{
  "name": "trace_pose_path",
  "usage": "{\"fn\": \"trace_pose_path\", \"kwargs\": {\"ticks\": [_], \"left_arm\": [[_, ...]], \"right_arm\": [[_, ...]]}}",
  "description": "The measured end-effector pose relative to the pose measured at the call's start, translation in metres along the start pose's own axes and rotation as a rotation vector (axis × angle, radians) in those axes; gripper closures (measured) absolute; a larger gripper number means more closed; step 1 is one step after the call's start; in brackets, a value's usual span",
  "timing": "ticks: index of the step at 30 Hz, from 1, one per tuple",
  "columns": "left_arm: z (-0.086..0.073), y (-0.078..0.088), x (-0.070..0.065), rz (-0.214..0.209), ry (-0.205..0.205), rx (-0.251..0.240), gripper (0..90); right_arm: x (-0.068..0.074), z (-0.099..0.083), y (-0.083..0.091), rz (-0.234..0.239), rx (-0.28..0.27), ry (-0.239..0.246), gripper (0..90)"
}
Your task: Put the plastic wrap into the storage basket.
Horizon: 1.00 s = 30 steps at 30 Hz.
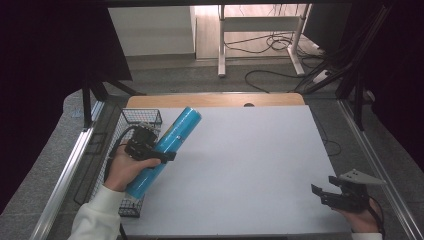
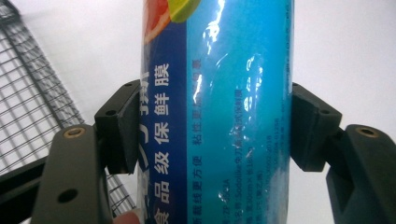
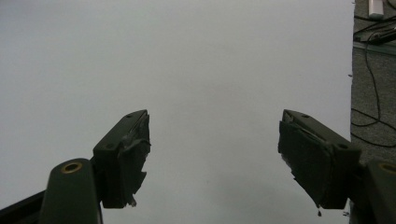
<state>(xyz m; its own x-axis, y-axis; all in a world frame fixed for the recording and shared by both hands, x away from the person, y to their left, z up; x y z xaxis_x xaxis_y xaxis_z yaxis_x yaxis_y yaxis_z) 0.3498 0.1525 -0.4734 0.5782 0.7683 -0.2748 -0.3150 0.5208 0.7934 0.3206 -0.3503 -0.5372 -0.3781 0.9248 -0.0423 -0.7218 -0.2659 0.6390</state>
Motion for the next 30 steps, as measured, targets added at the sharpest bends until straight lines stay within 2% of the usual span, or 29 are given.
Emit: {"fn": "trace_pose_path", "kwargs": {"ticks": [9, 21, 23, 25, 28, 30], "left_arm": [[-0.005, 0.018, 0.015, 0.024, 0.044, -0.023, 31.3], [-0.012, 0.028, 0.038, 0.060, 0.100, -0.021, 31.3], [-0.013, 0.031, 0.047, 0.078, 0.120, -0.028, 31.3], [-0.014, 0.031, 0.049, 0.086, 0.131, -0.033, 31.3], [-0.017, 0.030, 0.059, 0.086, 0.170, -0.036, 31.3], [-0.018, 0.030, 0.062, 0.092, 0.179, -0.035, 31.4]], "right_arm": [[0.000, 0.001, 0.001, -0.001, -0.002, 0.005, 25.4], [0.000, 0.001, 0.000, -0.001, 0.000, 0.006, 25.3], [0.000, 0.001, 0.001, -0.002, -0.001, 0.007, 25.3], [0.000, 0.001, 0.001, -0.002, -0.001, 0.007, 25.3], [0.000, 0.001, 0.000, -0.003, 0.000, 0.005, 25.3], [0.000, 0.000, 0.000, -0.003, 0.002, 0.005, 25.3]]}}
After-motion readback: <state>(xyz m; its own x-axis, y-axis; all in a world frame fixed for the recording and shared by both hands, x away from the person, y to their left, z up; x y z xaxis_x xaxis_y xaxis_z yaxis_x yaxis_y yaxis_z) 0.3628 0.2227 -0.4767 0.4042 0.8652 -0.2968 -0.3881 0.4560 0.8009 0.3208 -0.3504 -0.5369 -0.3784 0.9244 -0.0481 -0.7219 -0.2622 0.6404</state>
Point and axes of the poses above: each handheld gripper's, and its own axes: y roughly backward along the jaws, z roughly out of its top, x roughly to its left, the point moved 9 cm from there along -y, roughly forward along the jaws, and after that the axes turned 6 degrees about -z, right-handed, at the moved point
